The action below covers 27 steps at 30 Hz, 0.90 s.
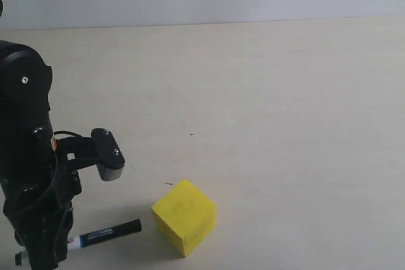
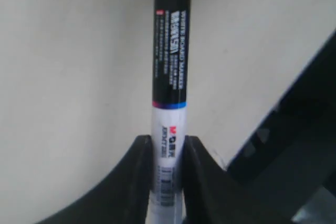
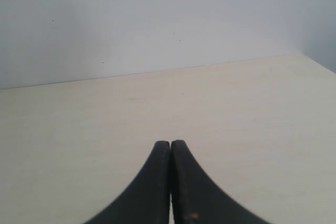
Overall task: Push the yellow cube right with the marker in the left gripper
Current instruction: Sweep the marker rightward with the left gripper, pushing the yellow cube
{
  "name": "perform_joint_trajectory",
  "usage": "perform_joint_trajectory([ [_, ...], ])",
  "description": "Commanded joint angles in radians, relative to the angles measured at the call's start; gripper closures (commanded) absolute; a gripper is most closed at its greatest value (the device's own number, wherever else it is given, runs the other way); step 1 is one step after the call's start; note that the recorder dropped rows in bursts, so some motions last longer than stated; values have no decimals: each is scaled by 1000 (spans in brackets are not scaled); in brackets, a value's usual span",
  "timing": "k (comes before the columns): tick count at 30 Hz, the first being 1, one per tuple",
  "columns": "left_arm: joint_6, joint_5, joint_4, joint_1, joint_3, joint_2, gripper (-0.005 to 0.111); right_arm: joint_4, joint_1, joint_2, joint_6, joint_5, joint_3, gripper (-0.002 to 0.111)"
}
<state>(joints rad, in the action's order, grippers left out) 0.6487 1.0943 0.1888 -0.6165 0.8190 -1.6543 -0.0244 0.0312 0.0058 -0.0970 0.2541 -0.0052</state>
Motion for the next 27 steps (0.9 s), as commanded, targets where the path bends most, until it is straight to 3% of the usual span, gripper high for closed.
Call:
perform_joint_trajectory([
  [1, 20, 62, 90, -2, 6, 2, 107, -9, 5, -6, -1, -11, 5, 108],
  [5, 63, -104, 129, -2, 6, 2, 107, -9, 5, -6, -1, -11, 5, 108],
  [9, -67, -237, -18, -2, 18, 2, 107, -9, 5, -6, -1, -11, 5, 108],
  [12, -185, -235, -130, -2, 30, 2, 107, -9, 5, -6, -1, -11, 5, 108],
  [17, -200, -193, -133, -2, 30, 2, 107, -9, 5, -6, -1, -11, 5, 108],
  [23, -103, -117, -78, -2, 30, 2, 107, -9, 5, -6, -1, -11, 5, 108],
  [24, -14, -117, -43, -2, 30, 2, 107, -9, 5, -6, -1, -11, 5, 108],
  [27, 1, -159, -39, -2, 30, 2, 107, -9, 5, -6, -1, -11, 5, 108],
])
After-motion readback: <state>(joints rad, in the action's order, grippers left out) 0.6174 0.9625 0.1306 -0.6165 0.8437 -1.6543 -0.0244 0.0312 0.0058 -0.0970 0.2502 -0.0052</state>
